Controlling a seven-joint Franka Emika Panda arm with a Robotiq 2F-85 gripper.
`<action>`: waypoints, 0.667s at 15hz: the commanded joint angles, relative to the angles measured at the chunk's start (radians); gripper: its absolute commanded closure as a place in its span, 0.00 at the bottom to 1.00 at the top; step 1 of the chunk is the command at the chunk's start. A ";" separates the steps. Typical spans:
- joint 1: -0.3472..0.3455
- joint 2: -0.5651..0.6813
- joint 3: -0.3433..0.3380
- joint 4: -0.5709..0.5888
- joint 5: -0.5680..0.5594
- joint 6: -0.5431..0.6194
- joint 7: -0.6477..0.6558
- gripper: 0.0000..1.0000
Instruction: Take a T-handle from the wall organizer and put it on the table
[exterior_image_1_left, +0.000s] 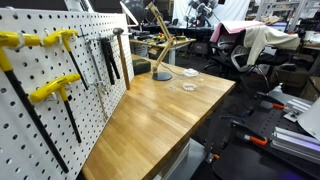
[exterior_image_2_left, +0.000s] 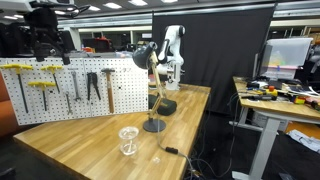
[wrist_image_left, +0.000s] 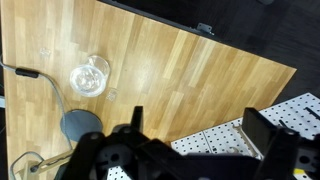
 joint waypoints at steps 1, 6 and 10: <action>0.002 -0.001 0.009 -0.005 0.014 0.028 -0.001 0.00; 0.076 -0.090 0.070 -0.095 0.087 0.323 0.013 0.00; 0.118 -0.108 0.100 -0.120 0.045 0.376 0.028 0.00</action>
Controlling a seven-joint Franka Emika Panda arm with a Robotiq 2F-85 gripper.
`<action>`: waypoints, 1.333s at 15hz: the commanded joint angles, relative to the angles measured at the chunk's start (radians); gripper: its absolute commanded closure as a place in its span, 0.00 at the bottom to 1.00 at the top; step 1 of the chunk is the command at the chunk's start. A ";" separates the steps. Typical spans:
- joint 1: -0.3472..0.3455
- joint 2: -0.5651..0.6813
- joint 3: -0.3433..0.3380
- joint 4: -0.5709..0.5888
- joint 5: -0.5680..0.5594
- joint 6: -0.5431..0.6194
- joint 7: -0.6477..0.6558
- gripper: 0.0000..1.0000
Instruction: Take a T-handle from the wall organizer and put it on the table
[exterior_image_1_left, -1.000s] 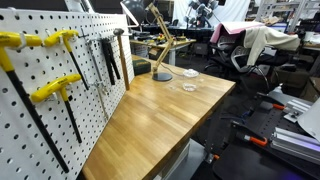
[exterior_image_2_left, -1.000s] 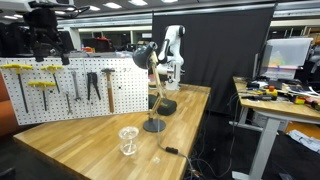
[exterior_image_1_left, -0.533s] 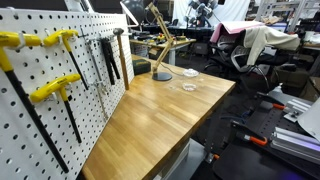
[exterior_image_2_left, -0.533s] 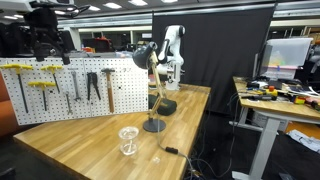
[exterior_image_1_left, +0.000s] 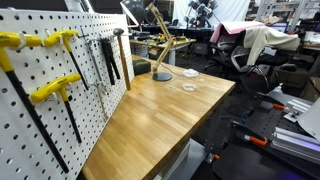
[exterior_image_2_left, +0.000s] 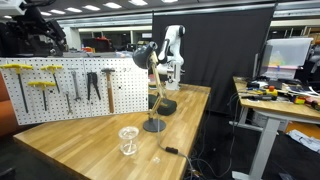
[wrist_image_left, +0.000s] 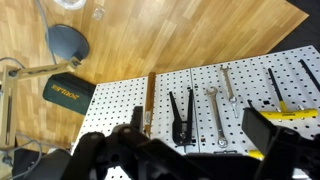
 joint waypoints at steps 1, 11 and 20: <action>0.020 -0.019 -0.005 -0.019 -0.018 0.009 0.020 0.00; 0.058 0.009 0.000 -0.084 0.026 0.265 0.060 0.00; 0.208 0.277 -0.028 -0.066 0.001 0.628 0.135 0.00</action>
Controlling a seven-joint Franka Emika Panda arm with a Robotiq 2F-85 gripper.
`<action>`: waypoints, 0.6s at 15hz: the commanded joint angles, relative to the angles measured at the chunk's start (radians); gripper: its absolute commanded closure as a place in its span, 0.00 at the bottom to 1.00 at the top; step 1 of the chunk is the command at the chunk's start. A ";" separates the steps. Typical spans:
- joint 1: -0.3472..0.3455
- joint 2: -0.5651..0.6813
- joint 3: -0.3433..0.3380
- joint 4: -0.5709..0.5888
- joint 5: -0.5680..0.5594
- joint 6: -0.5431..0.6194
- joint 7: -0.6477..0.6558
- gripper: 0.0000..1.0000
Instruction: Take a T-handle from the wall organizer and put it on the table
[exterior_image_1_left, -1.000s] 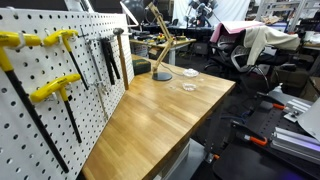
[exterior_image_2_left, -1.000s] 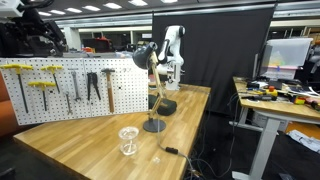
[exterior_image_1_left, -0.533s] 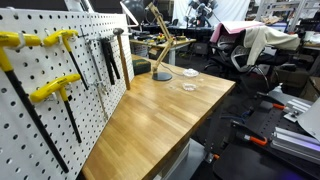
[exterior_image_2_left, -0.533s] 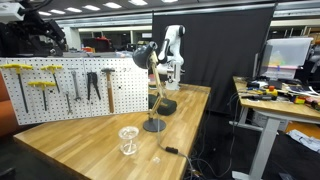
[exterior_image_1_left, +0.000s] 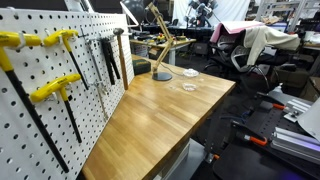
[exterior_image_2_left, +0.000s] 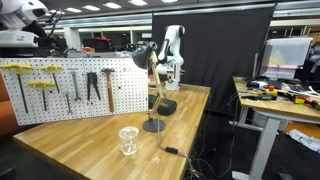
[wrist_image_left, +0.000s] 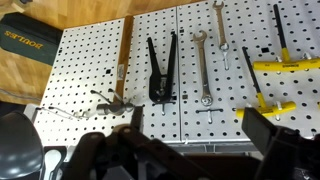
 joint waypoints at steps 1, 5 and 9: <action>0.012 0.024 -0.016 0.003 -0.027 0.022 0.022 0.00; 0.018 0.021 -0.025 0.006 -0.027 0.030 0.022 0.00; 0.028 0.093 -0.029 0.006 -0.015 0.179 0.056 0.00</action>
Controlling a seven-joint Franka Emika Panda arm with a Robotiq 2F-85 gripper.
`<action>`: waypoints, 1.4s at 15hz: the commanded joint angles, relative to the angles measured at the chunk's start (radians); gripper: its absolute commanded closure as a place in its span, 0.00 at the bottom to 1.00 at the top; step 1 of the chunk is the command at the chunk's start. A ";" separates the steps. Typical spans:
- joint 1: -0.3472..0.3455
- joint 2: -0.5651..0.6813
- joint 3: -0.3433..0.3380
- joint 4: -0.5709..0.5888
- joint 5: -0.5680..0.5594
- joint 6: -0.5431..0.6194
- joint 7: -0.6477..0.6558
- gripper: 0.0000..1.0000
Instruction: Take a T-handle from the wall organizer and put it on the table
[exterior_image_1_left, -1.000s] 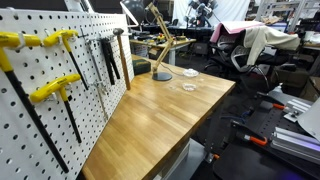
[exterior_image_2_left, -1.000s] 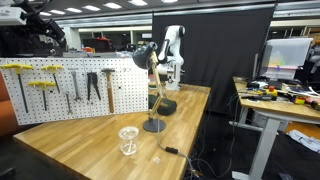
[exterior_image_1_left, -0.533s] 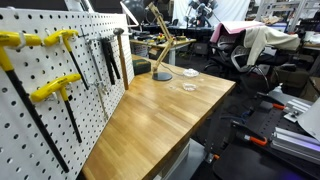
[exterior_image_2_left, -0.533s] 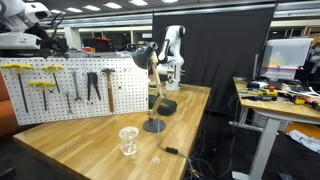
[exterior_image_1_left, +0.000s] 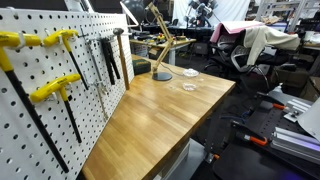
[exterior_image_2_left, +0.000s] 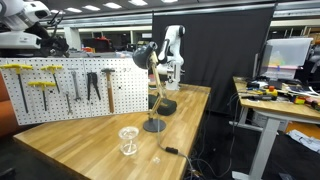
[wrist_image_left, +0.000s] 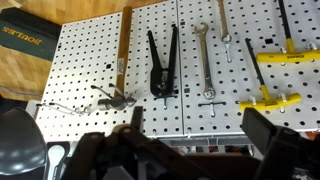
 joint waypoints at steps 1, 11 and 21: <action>0.000 0.118 -0.005 -0.001 -0.018 0.200 0.054 0.00; -0.027 0.461 -0.004 0.059 0.012 0.371 0.043 0.00; -0.025 0.470 -0.004 0.065 0.012 0.368 0.043 0.00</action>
